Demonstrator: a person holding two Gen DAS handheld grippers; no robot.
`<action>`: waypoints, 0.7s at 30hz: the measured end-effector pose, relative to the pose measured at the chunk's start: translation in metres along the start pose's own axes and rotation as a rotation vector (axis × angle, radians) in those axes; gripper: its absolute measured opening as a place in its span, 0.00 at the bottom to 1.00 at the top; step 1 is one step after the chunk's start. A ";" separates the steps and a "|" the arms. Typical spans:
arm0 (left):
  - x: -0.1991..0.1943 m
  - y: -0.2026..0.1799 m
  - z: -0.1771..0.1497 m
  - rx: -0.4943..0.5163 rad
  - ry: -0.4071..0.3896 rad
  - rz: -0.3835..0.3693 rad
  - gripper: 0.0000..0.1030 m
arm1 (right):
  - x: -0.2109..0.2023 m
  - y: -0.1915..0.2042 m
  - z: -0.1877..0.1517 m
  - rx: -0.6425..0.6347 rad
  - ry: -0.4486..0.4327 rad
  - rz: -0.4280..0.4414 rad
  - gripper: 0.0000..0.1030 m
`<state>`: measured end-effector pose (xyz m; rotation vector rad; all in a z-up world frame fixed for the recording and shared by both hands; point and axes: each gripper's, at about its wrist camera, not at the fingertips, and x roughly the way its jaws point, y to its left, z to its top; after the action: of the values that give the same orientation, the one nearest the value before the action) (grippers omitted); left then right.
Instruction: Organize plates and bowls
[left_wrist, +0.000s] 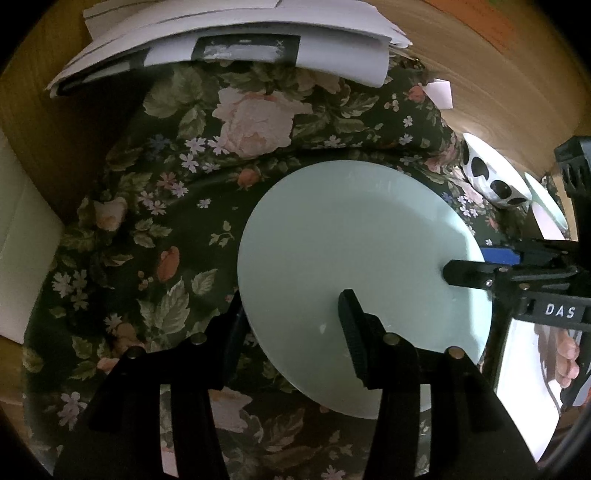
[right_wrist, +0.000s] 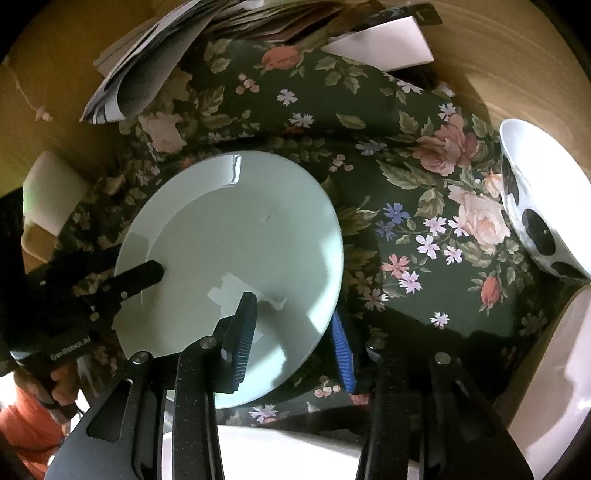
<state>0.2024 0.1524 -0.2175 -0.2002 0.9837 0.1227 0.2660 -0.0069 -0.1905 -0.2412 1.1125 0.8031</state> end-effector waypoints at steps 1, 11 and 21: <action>-0.002 0.000 0.000 0.000 -0.006 0.003 0.48 | -0.002 0.000 0.000 0.000 -0.011 -0.004 0.34; -0.041 0.007 0.002 -0.003 -0.112 -0.031 0.47 | -0.037 -0.001 0.001 0.002 -0.103 0.022 0.32; -0.069 -0.003 -0.003 0.014 -0.159 -0.052 0.47 | -0.071 0.004 -0.017 -0.015 -0.180 -0.008 0.32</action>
<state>0.1625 0.1479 -0.1614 -0.2003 0.8199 0.0830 0.2370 -0.0456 -0.1354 -0.1821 0.9357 0.8105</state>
